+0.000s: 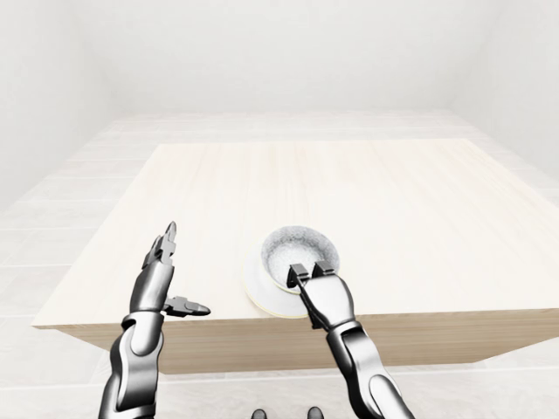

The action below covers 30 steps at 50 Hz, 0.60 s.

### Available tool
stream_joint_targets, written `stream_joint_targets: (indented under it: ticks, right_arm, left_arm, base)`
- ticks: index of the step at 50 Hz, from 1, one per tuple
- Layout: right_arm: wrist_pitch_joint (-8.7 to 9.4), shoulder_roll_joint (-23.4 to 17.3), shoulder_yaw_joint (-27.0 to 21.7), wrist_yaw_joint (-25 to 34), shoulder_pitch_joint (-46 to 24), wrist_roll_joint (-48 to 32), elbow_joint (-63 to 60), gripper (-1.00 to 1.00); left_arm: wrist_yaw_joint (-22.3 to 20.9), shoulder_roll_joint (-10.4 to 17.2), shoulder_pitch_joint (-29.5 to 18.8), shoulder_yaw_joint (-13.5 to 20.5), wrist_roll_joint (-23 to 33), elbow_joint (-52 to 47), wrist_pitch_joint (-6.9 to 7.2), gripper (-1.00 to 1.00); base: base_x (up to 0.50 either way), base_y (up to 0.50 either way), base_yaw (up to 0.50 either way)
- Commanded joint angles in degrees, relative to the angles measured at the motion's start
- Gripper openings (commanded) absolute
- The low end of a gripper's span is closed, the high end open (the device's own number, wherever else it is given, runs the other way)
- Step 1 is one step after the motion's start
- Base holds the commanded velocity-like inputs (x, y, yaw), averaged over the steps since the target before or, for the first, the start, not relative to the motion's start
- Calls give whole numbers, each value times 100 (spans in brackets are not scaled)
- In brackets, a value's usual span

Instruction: Put the bowl on the plate.

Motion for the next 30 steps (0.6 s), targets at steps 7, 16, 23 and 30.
stream_joint_targets:
  ticks: [7, 16, 23, 30]
  right_arm:
    - [0, 7, -8, -11, -24, -199, -68, -87]
    - [0, 7, -5, -22, -24, -202, -56, -87]
    - [0, 10, -13, -17, -36, -202, -50, -84]
    - [0, 15, -8, 13, -31, -207, -96, -64]
  left_arm:
    - [24, 16, -28, -12, -7, 60, 0, 100]
    - [61, 21, -39, -21, -9, 115, 0, 100]
    - [93, 23, -47, -41, 18, 140, 0, 100]
    - [59, 19, -39, -29, 7, 64, 0, 100]
  base:
    - [0, 0, 0]
    - [0, 0, 0]
    - [0, 0, 0]
    - [0, 0, 0]
